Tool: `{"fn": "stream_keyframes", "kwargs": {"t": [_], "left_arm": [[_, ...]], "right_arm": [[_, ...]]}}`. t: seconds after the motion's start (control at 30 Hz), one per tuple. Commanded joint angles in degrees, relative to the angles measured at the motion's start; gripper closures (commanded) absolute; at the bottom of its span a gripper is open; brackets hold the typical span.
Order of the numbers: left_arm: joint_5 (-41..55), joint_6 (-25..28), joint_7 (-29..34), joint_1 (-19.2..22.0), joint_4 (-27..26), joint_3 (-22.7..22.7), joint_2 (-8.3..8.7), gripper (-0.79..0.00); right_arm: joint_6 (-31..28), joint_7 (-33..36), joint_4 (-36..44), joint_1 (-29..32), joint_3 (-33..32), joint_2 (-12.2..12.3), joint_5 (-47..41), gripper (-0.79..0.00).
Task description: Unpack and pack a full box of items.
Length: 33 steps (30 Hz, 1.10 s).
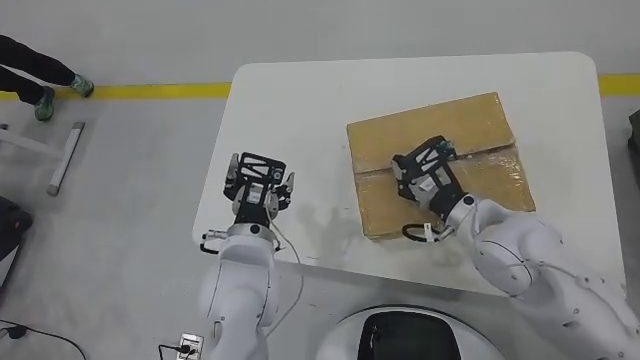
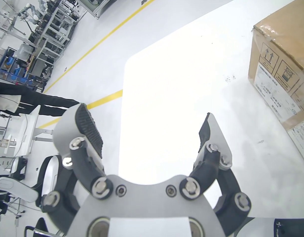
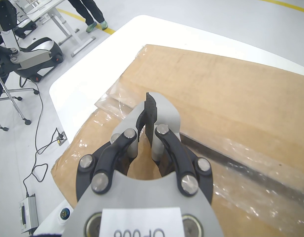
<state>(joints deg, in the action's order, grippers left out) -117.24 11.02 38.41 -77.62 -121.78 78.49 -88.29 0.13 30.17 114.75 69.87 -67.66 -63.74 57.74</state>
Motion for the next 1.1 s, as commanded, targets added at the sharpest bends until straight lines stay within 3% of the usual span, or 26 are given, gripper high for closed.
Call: {"fn": "stream_keyframes", "kwargs": {"t": [0.0, 0.43, 1.07], "left_arm": [[0.1, 0.1, 0.1, 0.3, 0.3, -0.2, 0.03, -0.785], [-0.3, -0.3, 0.1, 1.3, 1.4, -2.5, 0.17, -0.785], [-0.3, -0.3, 0.7, 2.3, 2.2, -4.4, 0.36, -0.785]], "right_arm": [[-0.1, 0.0, 0.7, 1.2, -2.0, 0.2, -1.1, 0.0], [-0.8, 1.6, 3.2, 7.0, -15.1, 1.0, -11.6, 0.0], [-1.1, 1.0, 3.0, 11.5, -28.6, 1.6, -16.1, 0.0]]}}
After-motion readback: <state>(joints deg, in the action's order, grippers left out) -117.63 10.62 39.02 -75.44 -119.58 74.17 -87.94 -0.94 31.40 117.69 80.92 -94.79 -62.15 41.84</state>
